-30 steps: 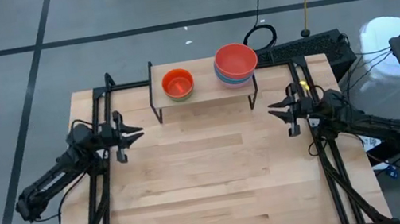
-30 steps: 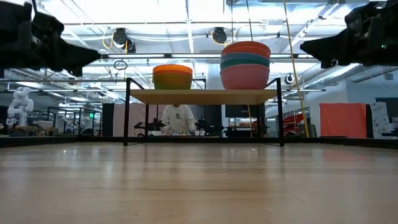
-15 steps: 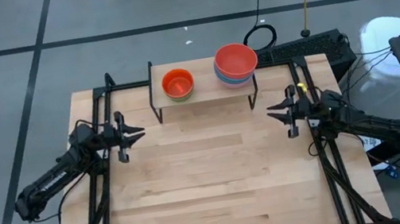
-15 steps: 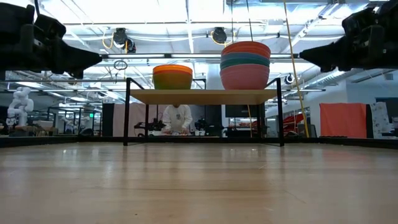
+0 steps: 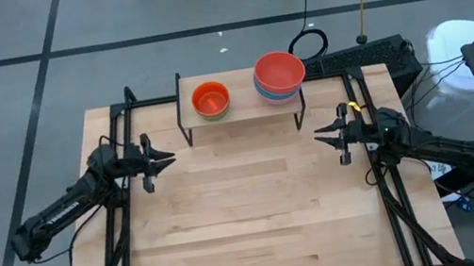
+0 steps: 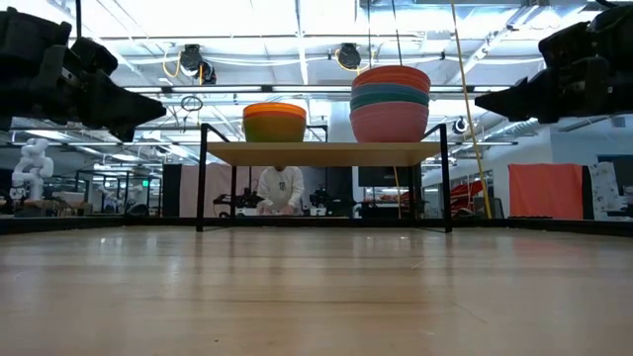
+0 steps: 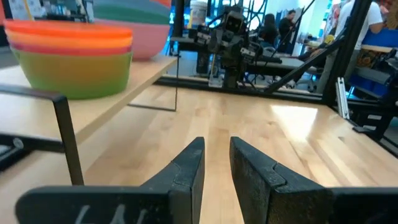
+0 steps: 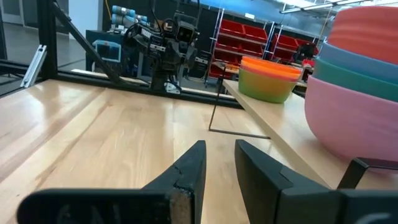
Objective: Place and stack bowls onto a shelf
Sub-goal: Return to Home Position
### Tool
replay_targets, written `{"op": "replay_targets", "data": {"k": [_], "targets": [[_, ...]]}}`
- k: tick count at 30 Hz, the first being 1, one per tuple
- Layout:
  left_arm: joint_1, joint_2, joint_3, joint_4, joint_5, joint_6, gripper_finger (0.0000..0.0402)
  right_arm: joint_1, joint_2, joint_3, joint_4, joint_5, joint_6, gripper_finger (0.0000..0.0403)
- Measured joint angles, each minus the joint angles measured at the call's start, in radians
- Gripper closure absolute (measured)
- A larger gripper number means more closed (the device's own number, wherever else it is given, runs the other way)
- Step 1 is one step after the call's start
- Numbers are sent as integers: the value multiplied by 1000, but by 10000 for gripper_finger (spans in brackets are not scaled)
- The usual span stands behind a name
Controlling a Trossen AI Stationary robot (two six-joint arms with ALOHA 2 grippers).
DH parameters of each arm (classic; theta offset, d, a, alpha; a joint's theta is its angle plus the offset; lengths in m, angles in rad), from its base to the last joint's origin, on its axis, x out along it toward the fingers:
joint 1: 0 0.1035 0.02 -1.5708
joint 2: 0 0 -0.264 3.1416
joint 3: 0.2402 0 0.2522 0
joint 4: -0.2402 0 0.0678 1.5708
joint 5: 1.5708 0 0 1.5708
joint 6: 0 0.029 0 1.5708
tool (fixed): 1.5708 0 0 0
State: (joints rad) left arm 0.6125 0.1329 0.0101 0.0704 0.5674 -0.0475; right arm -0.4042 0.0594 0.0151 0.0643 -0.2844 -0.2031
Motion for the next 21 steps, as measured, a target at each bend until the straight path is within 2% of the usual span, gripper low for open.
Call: {"op": "replay_targets", "data": {"k": [21], "targets": [[0, 12, 0, 6, -1, -4, 321, 0, 7, 0, 30, -4, 0, 325]]}}
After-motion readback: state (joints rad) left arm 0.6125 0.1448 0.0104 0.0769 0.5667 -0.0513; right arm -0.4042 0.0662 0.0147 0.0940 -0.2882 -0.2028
